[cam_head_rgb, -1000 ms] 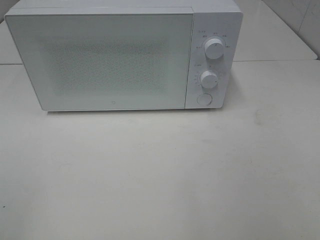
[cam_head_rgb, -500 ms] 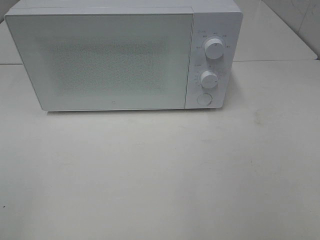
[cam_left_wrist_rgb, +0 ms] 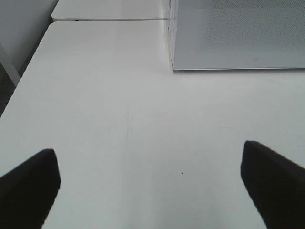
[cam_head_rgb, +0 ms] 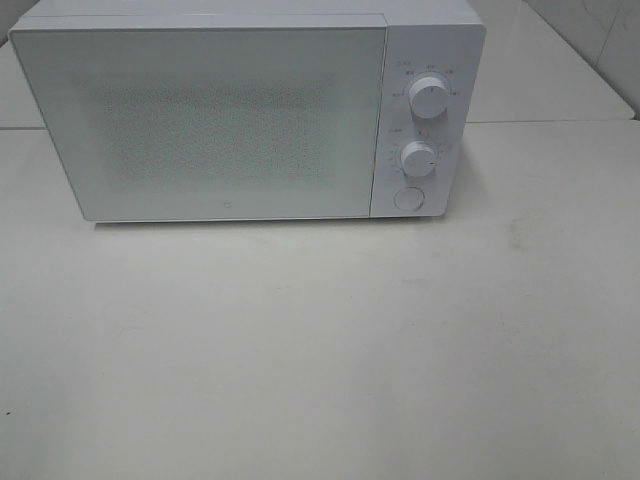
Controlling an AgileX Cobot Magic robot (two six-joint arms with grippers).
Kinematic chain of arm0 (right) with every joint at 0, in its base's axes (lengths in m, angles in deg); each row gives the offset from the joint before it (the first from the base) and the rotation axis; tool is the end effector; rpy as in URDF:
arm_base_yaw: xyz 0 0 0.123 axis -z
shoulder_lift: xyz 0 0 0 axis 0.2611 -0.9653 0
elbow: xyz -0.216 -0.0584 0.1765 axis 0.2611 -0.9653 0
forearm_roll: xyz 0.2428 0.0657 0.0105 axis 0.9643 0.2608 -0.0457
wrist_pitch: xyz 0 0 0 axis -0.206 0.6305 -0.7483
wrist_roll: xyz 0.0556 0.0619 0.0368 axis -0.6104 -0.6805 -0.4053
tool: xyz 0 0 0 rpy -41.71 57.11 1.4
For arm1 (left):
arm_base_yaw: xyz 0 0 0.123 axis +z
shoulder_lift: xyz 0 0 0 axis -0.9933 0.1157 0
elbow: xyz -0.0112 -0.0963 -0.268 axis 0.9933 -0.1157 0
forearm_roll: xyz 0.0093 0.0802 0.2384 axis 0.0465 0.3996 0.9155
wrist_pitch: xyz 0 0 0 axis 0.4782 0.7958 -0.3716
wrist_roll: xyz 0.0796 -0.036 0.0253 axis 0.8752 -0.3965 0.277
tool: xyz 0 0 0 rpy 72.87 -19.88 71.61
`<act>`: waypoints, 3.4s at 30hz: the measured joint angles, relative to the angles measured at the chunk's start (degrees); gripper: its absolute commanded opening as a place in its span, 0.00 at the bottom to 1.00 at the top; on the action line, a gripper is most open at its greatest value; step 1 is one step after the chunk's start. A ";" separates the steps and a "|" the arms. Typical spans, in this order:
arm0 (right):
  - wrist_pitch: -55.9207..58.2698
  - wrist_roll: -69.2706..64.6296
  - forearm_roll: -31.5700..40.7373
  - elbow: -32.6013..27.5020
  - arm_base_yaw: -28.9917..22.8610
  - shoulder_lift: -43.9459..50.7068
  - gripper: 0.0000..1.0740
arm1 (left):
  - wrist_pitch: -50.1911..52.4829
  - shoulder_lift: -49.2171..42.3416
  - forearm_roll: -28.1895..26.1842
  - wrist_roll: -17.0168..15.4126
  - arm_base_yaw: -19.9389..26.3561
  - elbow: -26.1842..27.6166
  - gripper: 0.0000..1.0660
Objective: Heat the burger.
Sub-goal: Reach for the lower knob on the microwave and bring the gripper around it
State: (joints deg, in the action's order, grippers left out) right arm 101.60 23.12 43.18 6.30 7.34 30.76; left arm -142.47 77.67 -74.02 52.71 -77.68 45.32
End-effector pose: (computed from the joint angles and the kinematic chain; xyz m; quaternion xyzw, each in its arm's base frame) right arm -0.0053 -0.0080 0.2812 0.0073 0.8450 0.0297 0.5340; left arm -0.0047 -0.0095 0.2786 0.0059 0.8483 -0.0023 0.5295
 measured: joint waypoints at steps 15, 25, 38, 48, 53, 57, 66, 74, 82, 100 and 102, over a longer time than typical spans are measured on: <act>-9.80 0.00 0.00 1.15 0.00 -0.80 0.71 | 0.00 0.00 0.00 0.00 0.00 0.00 0.92; -18.11 0.00 0.00 0.46 0.00 -14.55 0.71 | 0.00 0.00 0.00 0.00 0.00 0.00 0.92; -32.95 0.00 0.00 0.46 0.00 -33.52 0.71 | 0.00 0.00 0.00 0.00 0.00 0.00 0.92; -49.27 0.00 0.00 0.46 0.00 -48.30 0.71 | 0.00 0.00 0.00 0.00 0.00 0.00 0.92; -57.87 -0.11 0.00 0.46 0.00 -54.55 0.71 | 0.00 0.00 0.00 0.00 0.00 0.00 0.92; -63.71 -0.29 0.00 0.46 0.00 -57.75 0.71 | 0.00 0.00 0.00 0.00 0.00 0.00 0.92; -85.20 0.23 2.64 -5.33 0.00 -65.49 0.71 | 0.00 0.00 0.00 0.00 0.00 0.00 0.92; -99.58 9.68 16.27 -12.09 -3.84 -70.07 0.71 | 0.00 0.00 0.00 0.00 0.00 0.00 0.92; -110.01 21.31 30.77 -12.83 -16.84 -77.01 0.71 | 0.00 0.00 0.00 0.00 0.00 0.00 0.92; -127.48 28.30 53.23 -8.02 -33.52 -92.07 0.71 | 0.00 0.00 0.00 0.00 0.00 0.00 0.92; -127.48 28.36 53.34 -7.45 -33.52 -92.88 0.71 | 0.00 0.00 0.00 0.00 0.00 0.00 0.92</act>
State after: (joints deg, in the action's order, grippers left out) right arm -25.88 51.48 96.52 -1.15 -26.17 -62.11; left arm -142.47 77.67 -74.02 52.71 -77.68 45.32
